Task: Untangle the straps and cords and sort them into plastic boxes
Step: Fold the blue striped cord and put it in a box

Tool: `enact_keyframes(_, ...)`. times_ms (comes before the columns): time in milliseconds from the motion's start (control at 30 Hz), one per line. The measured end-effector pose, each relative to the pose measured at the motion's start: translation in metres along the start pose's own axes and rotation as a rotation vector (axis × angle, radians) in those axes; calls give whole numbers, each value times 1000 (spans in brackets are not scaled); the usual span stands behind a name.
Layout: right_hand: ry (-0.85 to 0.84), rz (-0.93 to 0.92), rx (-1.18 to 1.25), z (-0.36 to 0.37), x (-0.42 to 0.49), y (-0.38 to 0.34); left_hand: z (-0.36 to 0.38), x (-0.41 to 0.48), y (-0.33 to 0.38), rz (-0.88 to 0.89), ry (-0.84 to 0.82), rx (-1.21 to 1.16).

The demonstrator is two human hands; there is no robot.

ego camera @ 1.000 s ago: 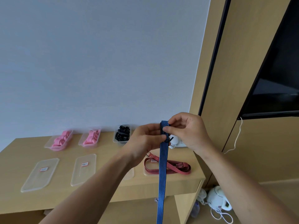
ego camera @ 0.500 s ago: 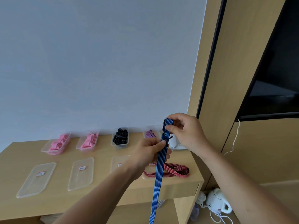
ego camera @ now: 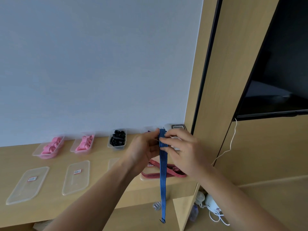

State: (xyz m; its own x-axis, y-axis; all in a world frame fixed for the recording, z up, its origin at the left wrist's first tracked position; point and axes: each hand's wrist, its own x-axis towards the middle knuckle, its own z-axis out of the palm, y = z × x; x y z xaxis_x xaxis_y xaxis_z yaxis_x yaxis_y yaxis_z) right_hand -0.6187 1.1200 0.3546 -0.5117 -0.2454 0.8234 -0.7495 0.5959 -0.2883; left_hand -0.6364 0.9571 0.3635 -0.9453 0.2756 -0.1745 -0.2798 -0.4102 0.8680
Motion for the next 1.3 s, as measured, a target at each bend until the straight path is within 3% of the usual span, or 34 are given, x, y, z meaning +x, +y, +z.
enact_keyframes(267, 4, -26, -33, 3, -8, -2, -5, -4, -1, 109, -33, 150)
enact_keyframes(400, 37, 272, 91, 1, 6, -5, -7, -8, -2, 163, -33, 215)
enact_keyframes(500, -222, 547, 322, -3, 19, -6, -9, -10, 2, 192, -26, 253)
enact_keyframes(567, -291, 604, 411, -3, 24, -3, -11, -11, 3, 193, -36, 251)
enact_keyframes(667, -252, 685, 530, -5, 28, -5, -13, -12, 4, 169, -68, 184)
enact_keyframes(933, -110, 704, 511, -1, 35, -8, -16, -21, -17, 49, -16, 100)
enact_keyframes(1067, -81, 723, 619, -1, 34, -13, -16, -24, -17, 37, -27, 72)
enact_keyframes(1300, -10, 631, 521, -1, 32, -18, -18, -23, -14, -17, 75, 209)
